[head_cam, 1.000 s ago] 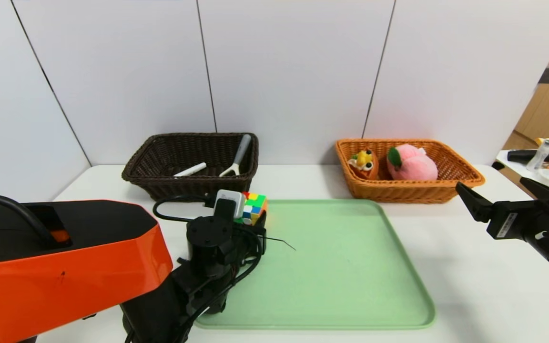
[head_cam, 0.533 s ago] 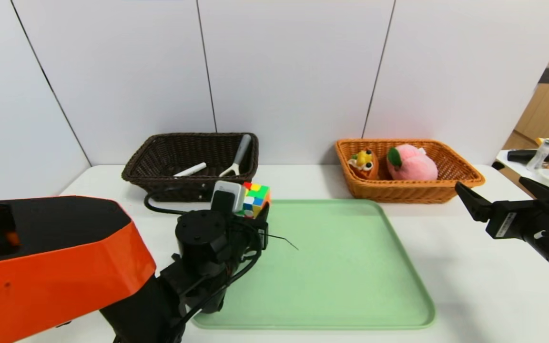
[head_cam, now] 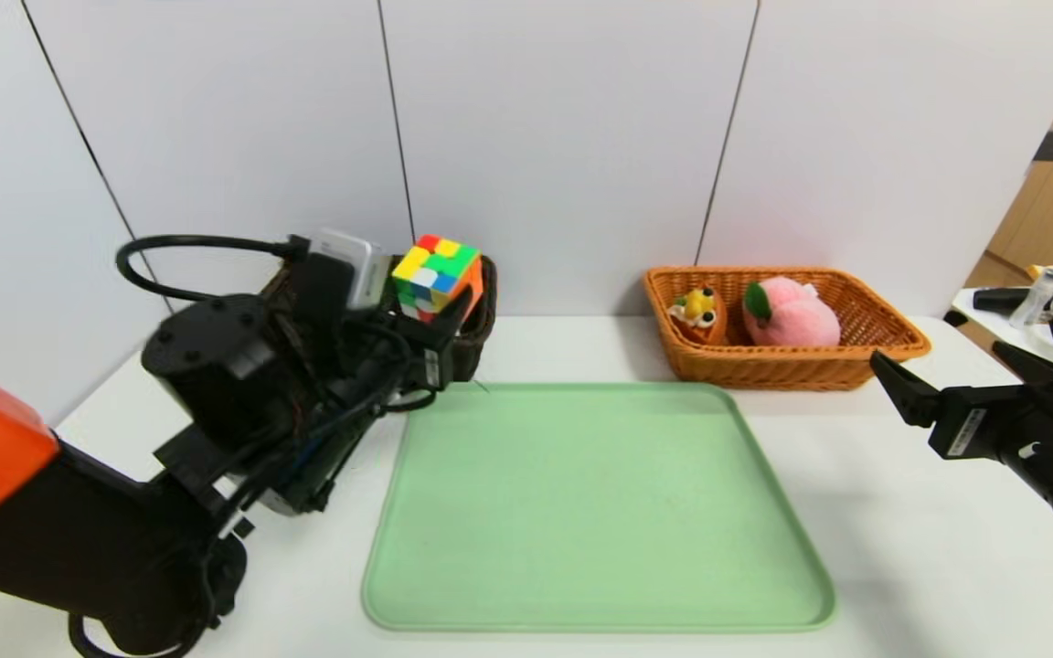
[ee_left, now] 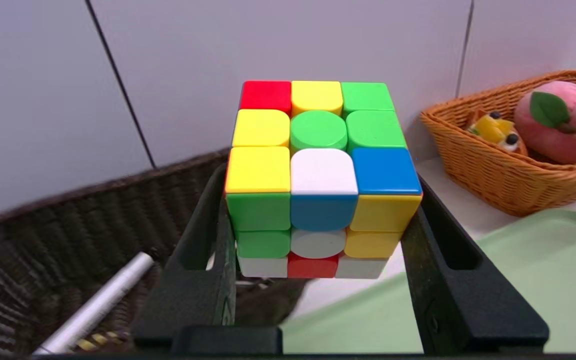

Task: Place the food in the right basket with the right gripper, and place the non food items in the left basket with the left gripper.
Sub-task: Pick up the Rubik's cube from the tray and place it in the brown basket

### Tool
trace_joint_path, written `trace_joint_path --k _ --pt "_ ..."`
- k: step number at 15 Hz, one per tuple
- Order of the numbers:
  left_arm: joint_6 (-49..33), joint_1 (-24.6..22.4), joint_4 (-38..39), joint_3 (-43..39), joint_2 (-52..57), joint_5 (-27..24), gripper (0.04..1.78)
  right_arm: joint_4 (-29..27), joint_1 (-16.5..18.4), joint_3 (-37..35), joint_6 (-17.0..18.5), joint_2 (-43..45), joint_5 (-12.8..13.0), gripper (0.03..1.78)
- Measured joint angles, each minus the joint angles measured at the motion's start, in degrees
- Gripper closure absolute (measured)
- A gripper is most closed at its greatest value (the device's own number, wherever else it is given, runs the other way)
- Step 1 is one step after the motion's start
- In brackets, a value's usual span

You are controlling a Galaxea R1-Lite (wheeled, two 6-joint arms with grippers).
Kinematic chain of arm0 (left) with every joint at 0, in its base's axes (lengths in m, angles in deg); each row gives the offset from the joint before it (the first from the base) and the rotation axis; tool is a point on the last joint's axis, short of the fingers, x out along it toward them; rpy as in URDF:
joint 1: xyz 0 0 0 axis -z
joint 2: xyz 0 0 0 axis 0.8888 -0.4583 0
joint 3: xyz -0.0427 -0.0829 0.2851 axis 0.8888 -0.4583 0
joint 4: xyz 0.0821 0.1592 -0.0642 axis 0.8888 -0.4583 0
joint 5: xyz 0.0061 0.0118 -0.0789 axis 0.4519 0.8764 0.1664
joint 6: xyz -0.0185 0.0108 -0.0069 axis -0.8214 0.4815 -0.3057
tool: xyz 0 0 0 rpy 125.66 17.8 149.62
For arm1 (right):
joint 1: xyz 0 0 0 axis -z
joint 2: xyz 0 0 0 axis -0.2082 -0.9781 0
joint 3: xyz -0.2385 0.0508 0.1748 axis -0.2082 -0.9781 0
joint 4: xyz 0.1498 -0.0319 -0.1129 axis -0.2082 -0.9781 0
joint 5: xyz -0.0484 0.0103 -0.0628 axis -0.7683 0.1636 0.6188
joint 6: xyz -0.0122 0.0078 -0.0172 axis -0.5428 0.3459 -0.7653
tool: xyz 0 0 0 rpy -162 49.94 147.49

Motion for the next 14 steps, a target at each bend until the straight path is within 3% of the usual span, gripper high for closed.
trace_joint_path --k 4,7,10,14 --pt "0.39 -16.19 -14.53 7.36 5.05 -13.26 0.9 0.48 -0.02 0.05 0.04 -0.96 -0.41 0.12" --pt "0.13 -24.81 -32.09 16.35 6.51 -21.63 0.9 0.59 0.02 0.3 0.13 -2.05 -0.93 0.12" --pt "0.17 -28.31 -51.6 27.82 5.68 -23.52 0.9 2.07 0.09 0.61 0.11 -3.64 -1.49 0.12" --pt "0.74 -29.39 -73.02 40.86 0.41 -23.72 0.9 5.8 0.09 0.77 0.0 -6.78 -1.51 0.12"
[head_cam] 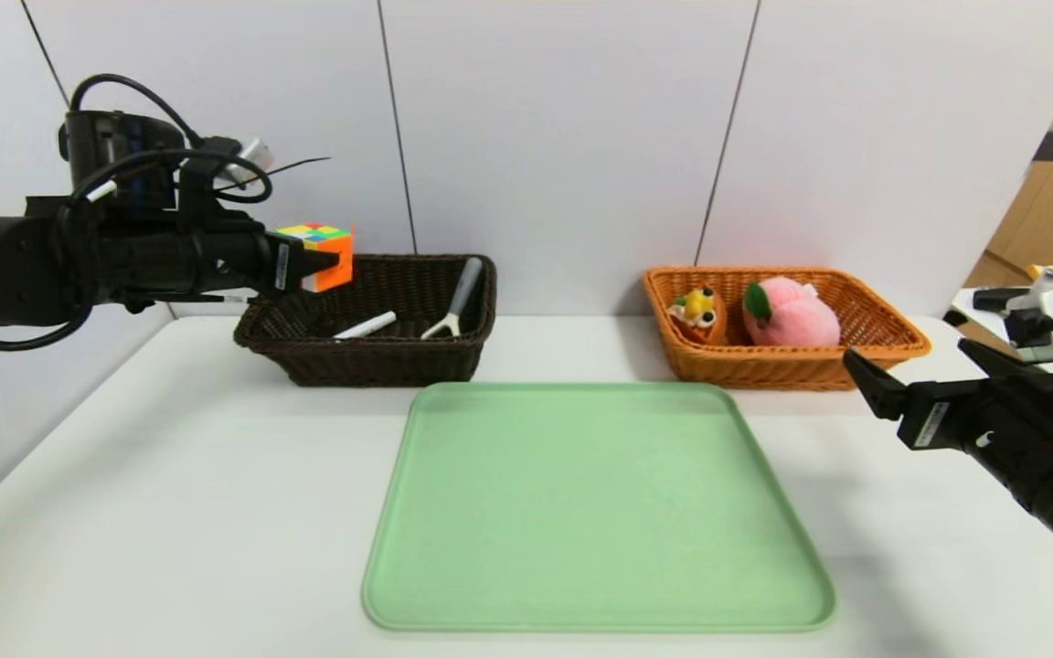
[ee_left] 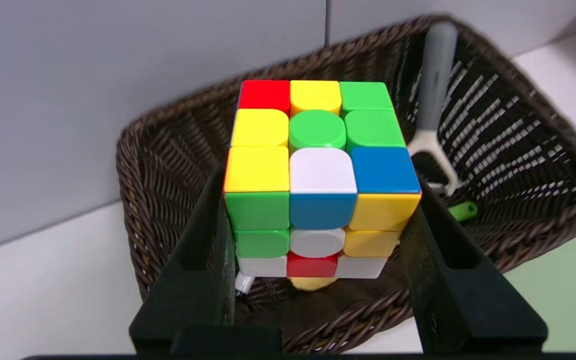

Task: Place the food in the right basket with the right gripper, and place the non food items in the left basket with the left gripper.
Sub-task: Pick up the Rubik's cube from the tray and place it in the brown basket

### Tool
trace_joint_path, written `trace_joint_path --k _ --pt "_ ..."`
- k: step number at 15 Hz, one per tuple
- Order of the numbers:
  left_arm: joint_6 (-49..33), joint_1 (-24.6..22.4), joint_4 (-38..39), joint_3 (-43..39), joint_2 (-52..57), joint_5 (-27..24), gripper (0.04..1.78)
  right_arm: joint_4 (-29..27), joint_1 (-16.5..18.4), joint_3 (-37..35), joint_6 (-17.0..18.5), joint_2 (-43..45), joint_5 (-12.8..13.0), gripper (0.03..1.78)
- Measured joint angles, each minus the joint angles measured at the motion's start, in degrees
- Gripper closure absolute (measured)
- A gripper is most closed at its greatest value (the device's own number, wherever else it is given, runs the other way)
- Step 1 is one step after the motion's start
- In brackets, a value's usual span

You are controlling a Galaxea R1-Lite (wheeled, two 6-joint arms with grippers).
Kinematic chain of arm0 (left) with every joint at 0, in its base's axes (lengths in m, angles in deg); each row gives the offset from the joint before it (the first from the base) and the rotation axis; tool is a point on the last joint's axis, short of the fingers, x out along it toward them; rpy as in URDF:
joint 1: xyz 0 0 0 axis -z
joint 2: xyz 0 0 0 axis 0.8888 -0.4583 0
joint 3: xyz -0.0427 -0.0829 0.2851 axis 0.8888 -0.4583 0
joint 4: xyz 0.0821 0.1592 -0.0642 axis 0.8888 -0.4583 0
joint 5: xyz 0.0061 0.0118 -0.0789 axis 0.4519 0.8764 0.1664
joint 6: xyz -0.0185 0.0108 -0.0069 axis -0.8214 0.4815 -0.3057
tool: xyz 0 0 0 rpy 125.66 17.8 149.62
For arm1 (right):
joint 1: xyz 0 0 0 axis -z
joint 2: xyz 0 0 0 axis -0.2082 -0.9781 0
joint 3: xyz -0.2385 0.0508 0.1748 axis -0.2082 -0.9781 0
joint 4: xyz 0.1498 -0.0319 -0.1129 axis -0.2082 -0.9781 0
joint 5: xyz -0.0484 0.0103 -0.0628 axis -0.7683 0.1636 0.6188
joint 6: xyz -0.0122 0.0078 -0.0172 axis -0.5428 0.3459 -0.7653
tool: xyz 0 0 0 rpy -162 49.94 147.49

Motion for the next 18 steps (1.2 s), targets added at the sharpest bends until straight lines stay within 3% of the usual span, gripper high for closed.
trace_joint_path --k 3,5,8,11,13,18 --pt "3.41 -0.13 -6.7 5.84 -5.16 0.48 0.9 0.38 0.0 1.05 0.02 -1.49 0.0 0.12" --pt "3.91 -0.22 -7.17 6.86 -7.79 1.3 0.9 0.35 -0.06 1.41 0.0 -1.99 0.02 0.12" --pt "3.54 -0.18 -3.56 5.53 -11.07 4.69 0.9 0.38 -0.06 1.55 0.09 -2.22 0.0 0.12" --pt "3.91 -0.27 2.93 4.23 -13.06 5.13 0.9 0.49 -0.04 1.61 0.11 -2.66 -0.09 0.12" --pt "3.91 -0.27 3.25 4.1 -13.47 5.07 0.9 2.15 -0.04 1.77 0.04 -3.45 -0.09 0.12" --pt "3.47 -0.27 8.3 4.24 -13.97 4.91 0.54 3.41 -0.09 1.83 0.02 -4.85 -0.09 0.12"
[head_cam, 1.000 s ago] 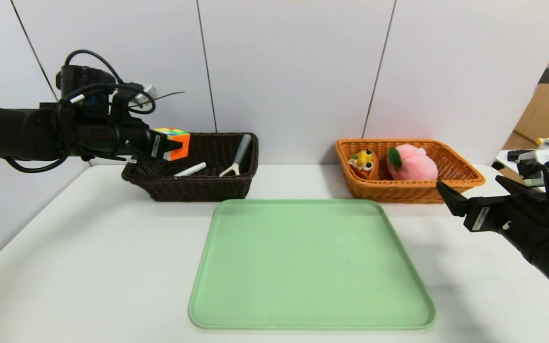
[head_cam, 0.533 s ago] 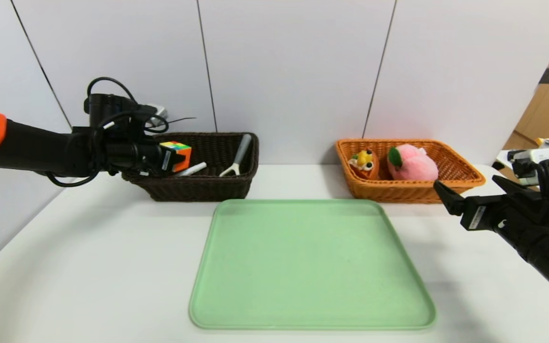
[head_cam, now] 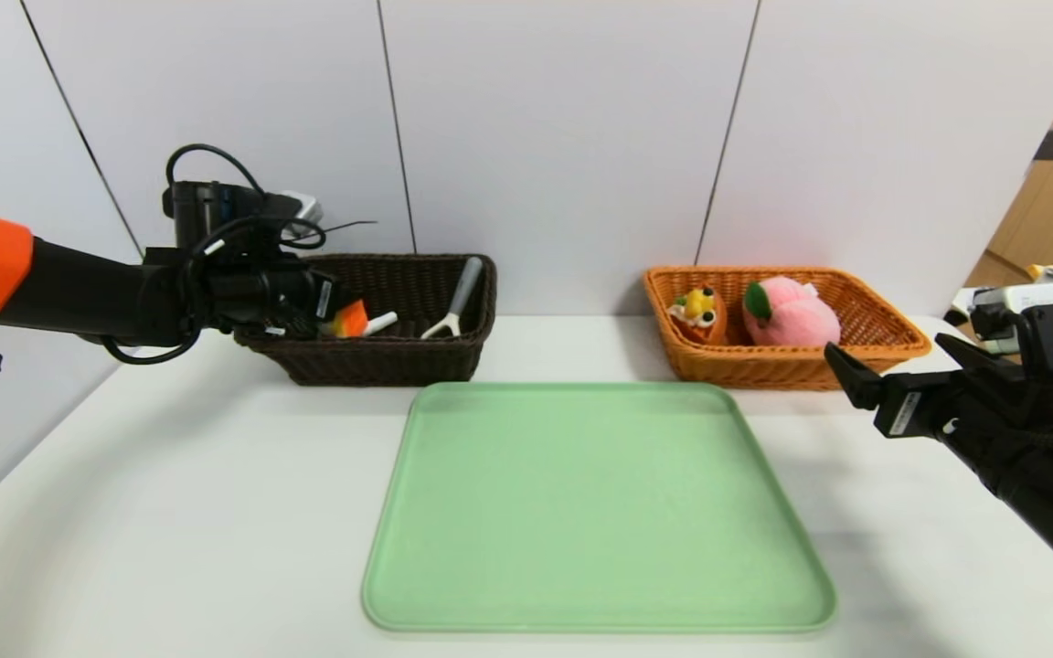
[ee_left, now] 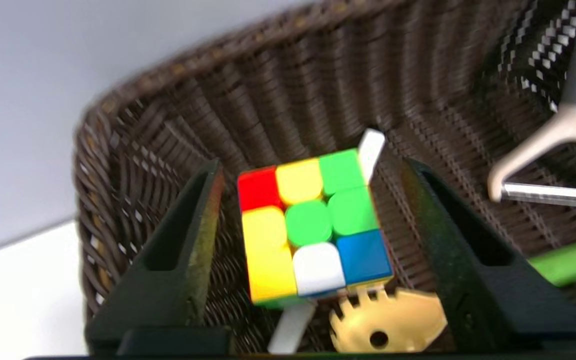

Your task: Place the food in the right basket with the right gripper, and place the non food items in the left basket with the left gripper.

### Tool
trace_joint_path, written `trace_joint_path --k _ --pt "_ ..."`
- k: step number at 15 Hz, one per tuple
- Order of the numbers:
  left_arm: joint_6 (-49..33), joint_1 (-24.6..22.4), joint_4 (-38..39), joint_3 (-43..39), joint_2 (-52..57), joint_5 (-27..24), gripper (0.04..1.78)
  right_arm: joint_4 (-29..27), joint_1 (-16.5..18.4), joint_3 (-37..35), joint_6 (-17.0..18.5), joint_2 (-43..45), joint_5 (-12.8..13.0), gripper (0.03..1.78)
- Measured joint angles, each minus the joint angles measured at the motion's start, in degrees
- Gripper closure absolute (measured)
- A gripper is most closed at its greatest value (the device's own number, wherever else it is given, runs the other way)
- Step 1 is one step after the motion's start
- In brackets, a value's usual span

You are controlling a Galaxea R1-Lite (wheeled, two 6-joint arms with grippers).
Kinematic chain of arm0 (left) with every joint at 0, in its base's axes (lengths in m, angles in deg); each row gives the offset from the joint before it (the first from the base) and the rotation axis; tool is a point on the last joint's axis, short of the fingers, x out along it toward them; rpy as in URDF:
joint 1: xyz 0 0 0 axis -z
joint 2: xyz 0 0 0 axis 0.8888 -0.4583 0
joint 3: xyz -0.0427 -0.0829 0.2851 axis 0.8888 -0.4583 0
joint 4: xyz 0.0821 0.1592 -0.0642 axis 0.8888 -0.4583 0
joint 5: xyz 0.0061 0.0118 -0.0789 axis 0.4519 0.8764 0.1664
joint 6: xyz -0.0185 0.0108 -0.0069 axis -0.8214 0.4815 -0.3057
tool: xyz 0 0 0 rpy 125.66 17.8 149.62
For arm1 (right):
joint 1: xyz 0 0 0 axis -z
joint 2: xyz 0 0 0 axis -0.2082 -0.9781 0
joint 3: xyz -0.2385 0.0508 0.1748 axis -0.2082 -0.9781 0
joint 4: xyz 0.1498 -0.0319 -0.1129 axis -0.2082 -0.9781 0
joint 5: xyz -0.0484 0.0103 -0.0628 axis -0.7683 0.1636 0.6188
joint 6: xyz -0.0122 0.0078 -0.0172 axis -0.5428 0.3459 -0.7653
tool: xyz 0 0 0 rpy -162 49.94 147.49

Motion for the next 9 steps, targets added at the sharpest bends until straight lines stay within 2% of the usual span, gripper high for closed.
trace_joint_path --k 6,9 --pt "-1.16 0.0 1.21 -1.02 2.97 0.09 0.32 0.0 0.3 1.27 -0.02 0.13 0.06 0.12" --pt "-2.9 -0.85 1.34 -5.57 9.53 -0.05 0.25 -0.61 0.52 4.52 -0.55 1.32 -0.13 0.12"
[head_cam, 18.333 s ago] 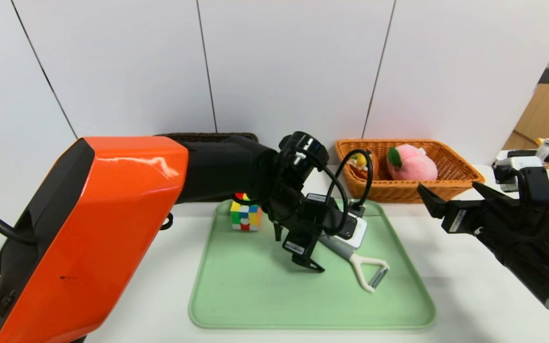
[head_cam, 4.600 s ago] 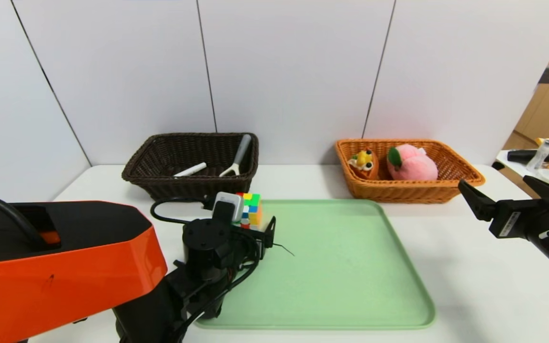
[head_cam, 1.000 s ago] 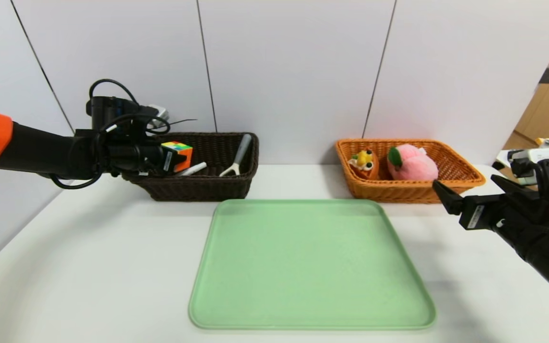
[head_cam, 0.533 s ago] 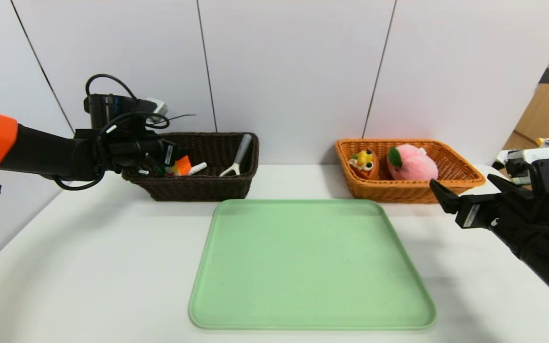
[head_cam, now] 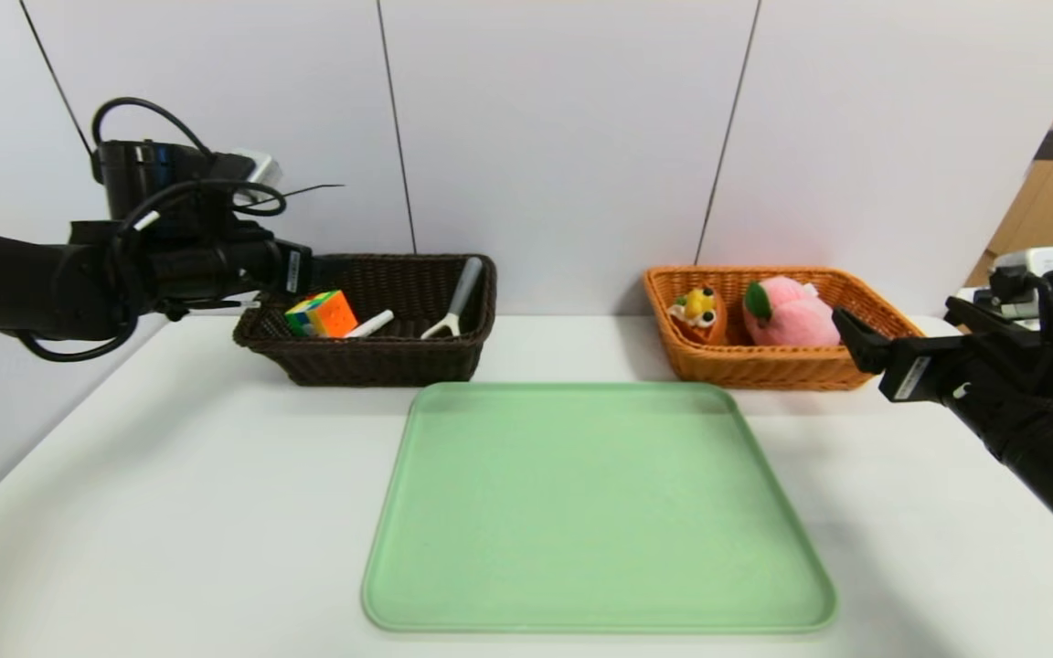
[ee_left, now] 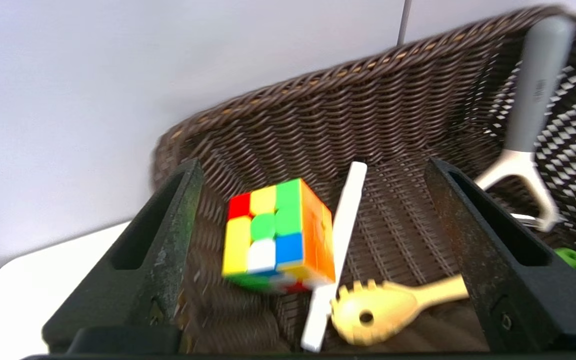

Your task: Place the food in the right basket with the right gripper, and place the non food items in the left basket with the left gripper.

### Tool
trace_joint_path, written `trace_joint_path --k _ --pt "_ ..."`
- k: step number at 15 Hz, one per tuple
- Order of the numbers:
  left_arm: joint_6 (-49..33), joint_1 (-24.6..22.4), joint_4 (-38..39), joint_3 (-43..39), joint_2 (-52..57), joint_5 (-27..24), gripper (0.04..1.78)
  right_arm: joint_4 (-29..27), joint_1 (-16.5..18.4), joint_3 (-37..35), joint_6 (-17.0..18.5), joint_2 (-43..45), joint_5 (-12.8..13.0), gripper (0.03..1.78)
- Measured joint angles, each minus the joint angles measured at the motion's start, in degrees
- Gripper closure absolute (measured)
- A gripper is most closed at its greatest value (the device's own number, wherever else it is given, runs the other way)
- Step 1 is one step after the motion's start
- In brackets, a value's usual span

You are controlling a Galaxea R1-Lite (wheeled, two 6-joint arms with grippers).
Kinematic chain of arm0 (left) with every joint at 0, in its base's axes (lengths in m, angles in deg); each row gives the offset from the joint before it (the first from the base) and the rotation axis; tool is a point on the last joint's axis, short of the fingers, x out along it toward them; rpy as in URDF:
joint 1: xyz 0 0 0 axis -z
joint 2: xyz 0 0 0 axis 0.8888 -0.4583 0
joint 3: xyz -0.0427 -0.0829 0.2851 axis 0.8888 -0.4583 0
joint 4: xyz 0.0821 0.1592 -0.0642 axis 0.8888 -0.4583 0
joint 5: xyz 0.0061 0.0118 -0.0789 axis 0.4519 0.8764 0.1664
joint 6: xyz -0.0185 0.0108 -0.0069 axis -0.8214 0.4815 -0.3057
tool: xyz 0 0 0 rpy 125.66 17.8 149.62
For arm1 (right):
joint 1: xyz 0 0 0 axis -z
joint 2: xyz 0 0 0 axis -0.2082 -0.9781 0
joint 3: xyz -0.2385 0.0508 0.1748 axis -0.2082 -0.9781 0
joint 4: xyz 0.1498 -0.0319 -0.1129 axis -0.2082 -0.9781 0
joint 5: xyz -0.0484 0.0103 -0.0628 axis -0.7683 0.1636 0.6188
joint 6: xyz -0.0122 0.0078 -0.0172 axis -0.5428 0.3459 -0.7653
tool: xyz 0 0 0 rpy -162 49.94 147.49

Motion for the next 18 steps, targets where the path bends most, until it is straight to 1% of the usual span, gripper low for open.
trace_joint_path --k 2,5,7,8,10,13,14,16,18 --pt "-0.68 -1.38 0.04 -5.85 6.51 -0.17 0.22 -1.51 0.0 1.89 -0.57 1.55 -0.02 0.12" --pt "-2.52 -3.39 0.09 -15.3 17.68 -0.23 0.19 -4.05 -0.06 2.34 -0.9 4.57 -0.05 0.12" --pt "-3.61 -4.18 0.04 -21.05 25.31 -0.12 0.17 -7.86 -0.2 2.39 -1.27 8.11 -0.06 0.12" --pt "-3.94 -4.66 -0.05 -24.13 29.57 -0.09 0.16 -10.73 -0.3 2.36 -1.6 10.73 -0.06 0.12" --pt "-4.21 -5.34 -0.18 -30.68 38.38 0.0 0.15 -17.55 -0.48 2.22 -2.06 17.14 -0.05 0.12" --pt "-4.02 -5.75 -1.34 -41.13 52.71 -0.2 0.15 -31.51 -0.2 1.79 -2.17 29.68 -0.05 0.12" --pt "-3.94 -5.81 -2.8 -43.97 57.39 -0.26 0.15 -36.39 0.22 1.15 -2.17 34.34 -0.06 0.12" --pt "-3.94 -5.86 -7.02 -47.88 66.4 -0.33 0.15 -44.37 1.45 -0.45 -2.12 42.67 -0.13 0.12" --pt "-3.96 -5.91 -11.39 -51.24 74.27 -0.43 0.14 -51.65 3.63 -1.83 -2.08 50.73 -0.94 0.12"
